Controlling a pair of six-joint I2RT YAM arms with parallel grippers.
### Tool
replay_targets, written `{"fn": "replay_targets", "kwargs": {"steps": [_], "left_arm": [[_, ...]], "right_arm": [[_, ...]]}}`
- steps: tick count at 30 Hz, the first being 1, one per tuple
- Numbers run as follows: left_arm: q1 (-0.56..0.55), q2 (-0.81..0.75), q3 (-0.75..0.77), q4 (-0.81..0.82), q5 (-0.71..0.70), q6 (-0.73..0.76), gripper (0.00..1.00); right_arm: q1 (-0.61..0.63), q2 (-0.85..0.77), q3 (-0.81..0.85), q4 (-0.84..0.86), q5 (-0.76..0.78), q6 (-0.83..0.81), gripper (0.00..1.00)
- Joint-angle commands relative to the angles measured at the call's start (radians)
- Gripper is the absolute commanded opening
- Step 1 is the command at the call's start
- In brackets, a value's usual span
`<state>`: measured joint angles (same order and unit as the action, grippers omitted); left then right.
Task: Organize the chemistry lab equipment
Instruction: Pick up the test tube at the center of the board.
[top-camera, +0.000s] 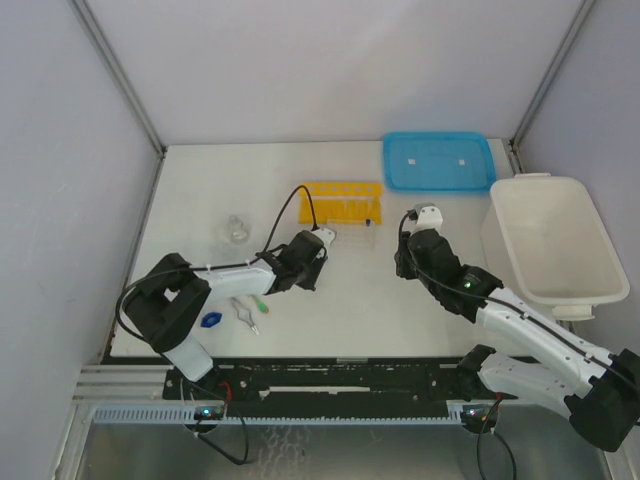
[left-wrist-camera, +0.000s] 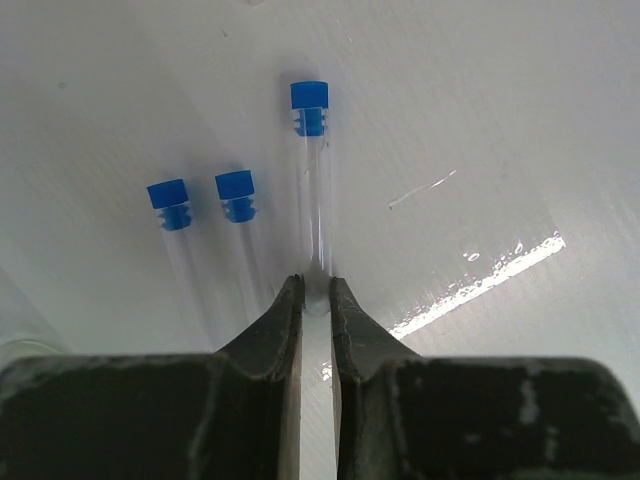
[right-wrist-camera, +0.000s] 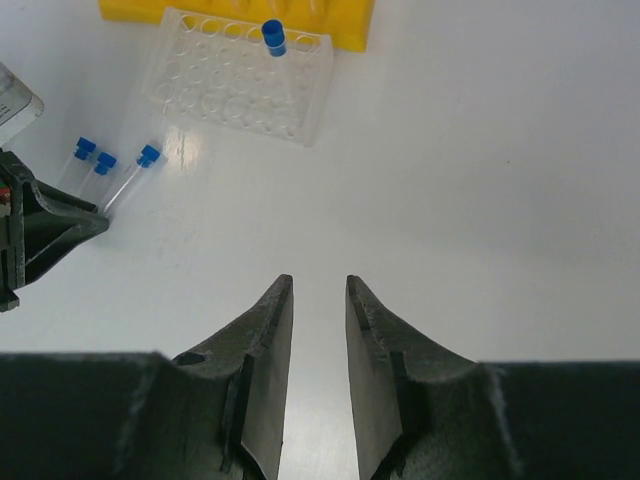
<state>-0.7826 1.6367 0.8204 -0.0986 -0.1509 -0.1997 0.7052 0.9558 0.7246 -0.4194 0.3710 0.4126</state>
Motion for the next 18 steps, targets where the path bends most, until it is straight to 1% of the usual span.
{"fn": "replay_targets", "kwargs": {"steps": [1, 3, 5, 6, 7, 9, 15, 18], "left_arm": [[0.008, -0.033, 0.016, 0.020, 0.046, -0.004, 0.06], [0.007, -0.068, 0.002, 0.033, 0.078, -0.003, 0.06], [0.005, -0.112, -0.016, 0.050, 0.116, -0.001, 0.07], [0.003, -0.136, -0.029, 0.060, 0.138, 0.001, 0.07], [-0.001, -0.166, -0.042, 0.073, 0.158, 0.005, 0.08], [-0.023, -0.237, -0.072, 0.095, 0.169, 0.011, 0.09], [-0.193, -0.466, -0.146, 0.107, 0.024, 0.047, 0.11], [-0.267, -0.547, -0.167, 0.107, -0.026, 0.046, 0.11]], "right_arm": [[-0.016, -0.023, -0.011, 0.036, -0.022, 0.034, 0.27], [-0.030, -0.031, -0.017, 0.041, -0.054, 0.042, 0.27], [-0.054, -0.042, -0.023, 0.049, -0.120, 0.050, 0.27], [-0.067, -0.050, -0.025, 0.053, -0.163, 0.054, 0.27], [-0.083, -0.061, -0.027, 0.062, -0.238, 0.056, 0.27], [-0.115, -0.085, -0.031, 0.081, -0.342, 0.059, 0.28], [-0.212, -0.141, -0.033, 0.169, -0.771, 0.092, 0.33], [-0.230, -0.120, -0.031, 0.254, -0.961, 0.125, 0.35]]}}
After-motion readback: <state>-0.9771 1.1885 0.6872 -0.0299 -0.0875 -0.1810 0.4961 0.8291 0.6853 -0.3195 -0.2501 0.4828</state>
